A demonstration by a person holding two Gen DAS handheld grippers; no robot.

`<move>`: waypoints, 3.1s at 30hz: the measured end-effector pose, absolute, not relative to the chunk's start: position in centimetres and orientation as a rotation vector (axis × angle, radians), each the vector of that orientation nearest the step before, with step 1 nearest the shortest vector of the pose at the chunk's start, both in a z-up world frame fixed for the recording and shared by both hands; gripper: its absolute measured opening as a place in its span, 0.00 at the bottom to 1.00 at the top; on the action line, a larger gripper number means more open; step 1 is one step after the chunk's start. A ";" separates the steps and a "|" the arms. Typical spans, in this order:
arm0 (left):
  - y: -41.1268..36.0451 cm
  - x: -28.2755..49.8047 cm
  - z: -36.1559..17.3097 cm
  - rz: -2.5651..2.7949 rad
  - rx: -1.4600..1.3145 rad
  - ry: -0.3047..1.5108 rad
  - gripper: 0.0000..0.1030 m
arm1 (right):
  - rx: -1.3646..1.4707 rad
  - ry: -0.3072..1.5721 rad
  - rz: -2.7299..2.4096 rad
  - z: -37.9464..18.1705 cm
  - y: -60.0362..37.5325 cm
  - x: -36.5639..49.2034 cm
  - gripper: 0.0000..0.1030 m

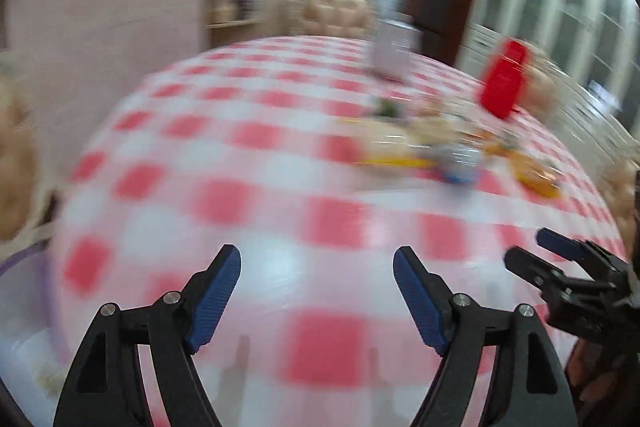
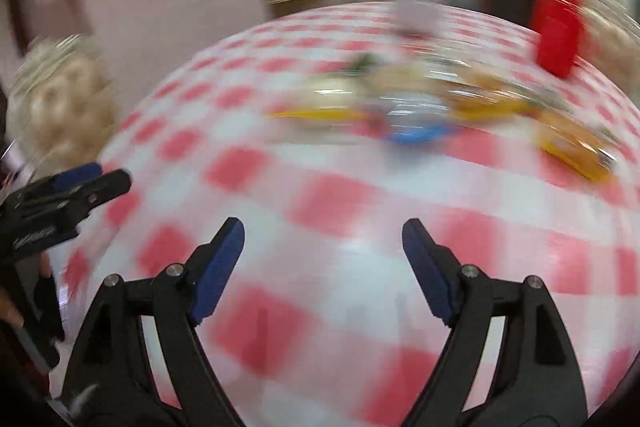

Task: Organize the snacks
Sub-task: 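Grasp the clear bag of dark snacks with the left tool while the right tool grasps the yellow bread loaf, then carry both snacks to the clear box and release them inside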

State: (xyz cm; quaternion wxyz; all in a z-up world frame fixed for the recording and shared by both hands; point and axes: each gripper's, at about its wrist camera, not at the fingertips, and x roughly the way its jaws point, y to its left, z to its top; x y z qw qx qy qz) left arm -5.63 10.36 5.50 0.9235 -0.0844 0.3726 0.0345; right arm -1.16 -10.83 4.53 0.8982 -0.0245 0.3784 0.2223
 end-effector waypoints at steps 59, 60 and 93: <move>-1.0 14.8 0.5 -0.146 -0.120 0.877 0.53 | -0.268 0.888 0.256 1.6 -25.8 10.9 0.53; -0.8 14.1 0.6 -0.142 -0.117 0.874 0.53 | -0.283 0.879 0.233 1.6 -25.6 10.6 0.51; 10.1 -4.3 3.9 0.061 -0.184 0.679 0.53 | -0.264 0.747 0.407 3.6 -10.5 -2.4 0.50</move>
